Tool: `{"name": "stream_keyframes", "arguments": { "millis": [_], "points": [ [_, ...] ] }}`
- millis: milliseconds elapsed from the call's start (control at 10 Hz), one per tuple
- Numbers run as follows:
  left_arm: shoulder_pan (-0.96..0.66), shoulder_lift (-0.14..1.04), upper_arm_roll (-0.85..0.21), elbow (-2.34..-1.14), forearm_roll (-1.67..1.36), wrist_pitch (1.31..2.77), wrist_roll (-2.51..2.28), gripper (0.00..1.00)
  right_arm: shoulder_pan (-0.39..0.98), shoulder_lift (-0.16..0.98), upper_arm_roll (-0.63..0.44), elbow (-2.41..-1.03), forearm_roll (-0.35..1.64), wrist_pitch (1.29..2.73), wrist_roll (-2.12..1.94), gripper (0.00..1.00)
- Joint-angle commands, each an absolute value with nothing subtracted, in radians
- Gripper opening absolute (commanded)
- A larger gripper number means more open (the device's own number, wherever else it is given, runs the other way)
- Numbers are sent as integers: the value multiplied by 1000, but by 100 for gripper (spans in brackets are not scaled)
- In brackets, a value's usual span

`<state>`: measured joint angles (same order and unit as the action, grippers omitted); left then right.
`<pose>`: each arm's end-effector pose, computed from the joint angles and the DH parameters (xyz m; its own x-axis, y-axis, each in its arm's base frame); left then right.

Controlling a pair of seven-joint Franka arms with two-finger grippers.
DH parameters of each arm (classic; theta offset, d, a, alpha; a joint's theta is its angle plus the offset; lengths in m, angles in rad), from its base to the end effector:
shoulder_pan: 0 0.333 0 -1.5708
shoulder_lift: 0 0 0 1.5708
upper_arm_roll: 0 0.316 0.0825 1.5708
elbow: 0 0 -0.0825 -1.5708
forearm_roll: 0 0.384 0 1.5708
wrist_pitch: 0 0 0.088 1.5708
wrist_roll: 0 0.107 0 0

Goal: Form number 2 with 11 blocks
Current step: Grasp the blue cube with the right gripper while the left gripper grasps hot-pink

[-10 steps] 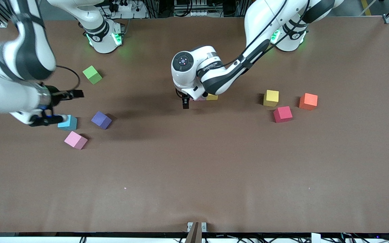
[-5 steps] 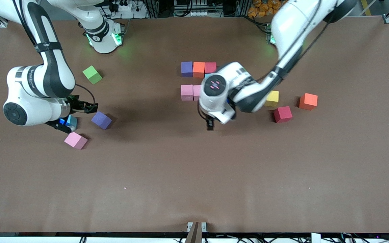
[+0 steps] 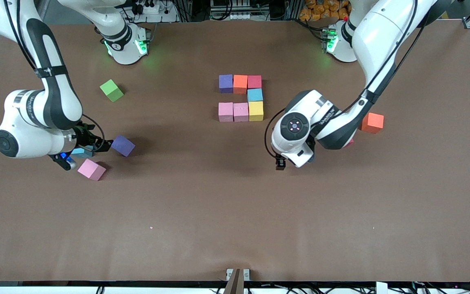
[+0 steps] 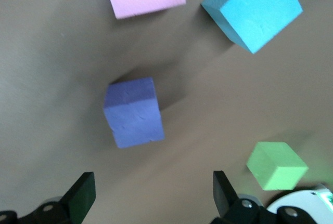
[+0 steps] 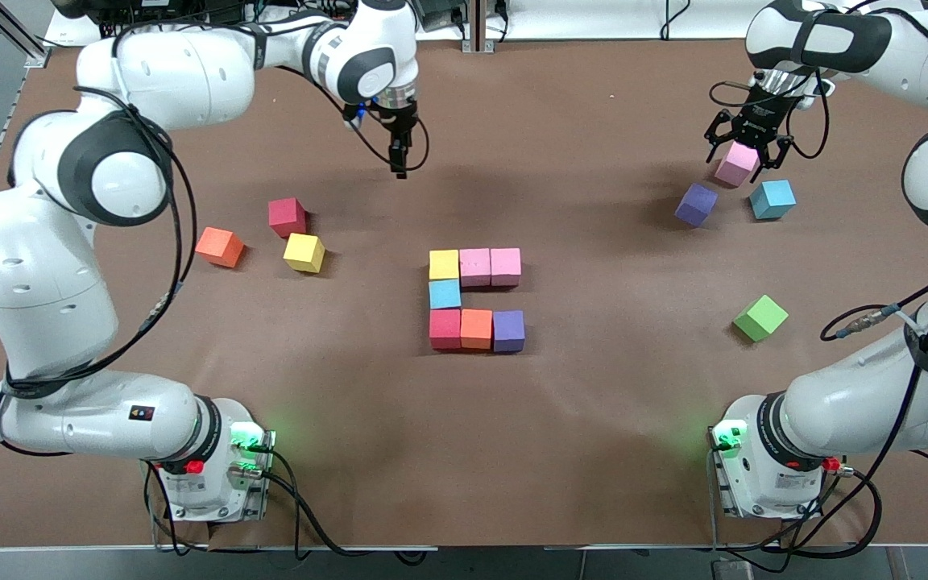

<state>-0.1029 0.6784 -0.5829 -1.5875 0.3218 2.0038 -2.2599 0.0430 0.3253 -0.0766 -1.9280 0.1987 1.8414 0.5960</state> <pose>0.5666 -0.3699 0.2756 0.0780 0.9967 0.0209 0.9847 -0.0737 -0.1578 0.5682 -0.0020 0.2959 0.6679 -0.6241 -0.4054 -0.6384 -0.7605 0.1188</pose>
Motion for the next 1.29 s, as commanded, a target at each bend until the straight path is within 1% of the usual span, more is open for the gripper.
{"name": "stream_keyframes", "arguments": {
  "millis": [0, 100, 199, 398, 498, 697, 797, 996, 1195],
  "points": [
    [-48, 615, -591, -1689, 342, 2008, -2208, 100, 35, 324, -64, -1977, 222, 1942, 525, 100],
    [-16, 600, -597, -1739, 375, 2019, -2203, 100, 35, 322, -63, -2027, 222, 2013, 458, 100],
    [12, 568, -606, -1809, 391, 2060, -2192, 100, 37, 322, -58, -2067, 222, 2069, 425, 100],
    [63, 487, -612, -1938, 391, 2124, -2130, 100, 35, 313, -37, -2117, 222, 2120, 408, 100],
    [93, 459, -618, -1981, 391, 2131, -2087, 100, 37, 313, -19, -2143, 222, 2164, 403, 100],
    [139, 454, -634, -2016, 394, 2132, -1984, 100, 37, 313, 17, -2175, 213, 2230, 394, 100],
    [164, 453, -634, -2032, 394, 2132, -1892, 100, 37, 313, 17, -2180, 209, 2240, 385, 100],
    [219, 440, -637, -2066, 394, 2131, -1675, 100, 35, 313, 17, -2216, 207, 2310, 356, 100],
    [264, 442, -637, -2066, 394, 2129, -1495, 100, 35, 314, 15, -2232, 206, 2335, 354, 100]
  ]
}}
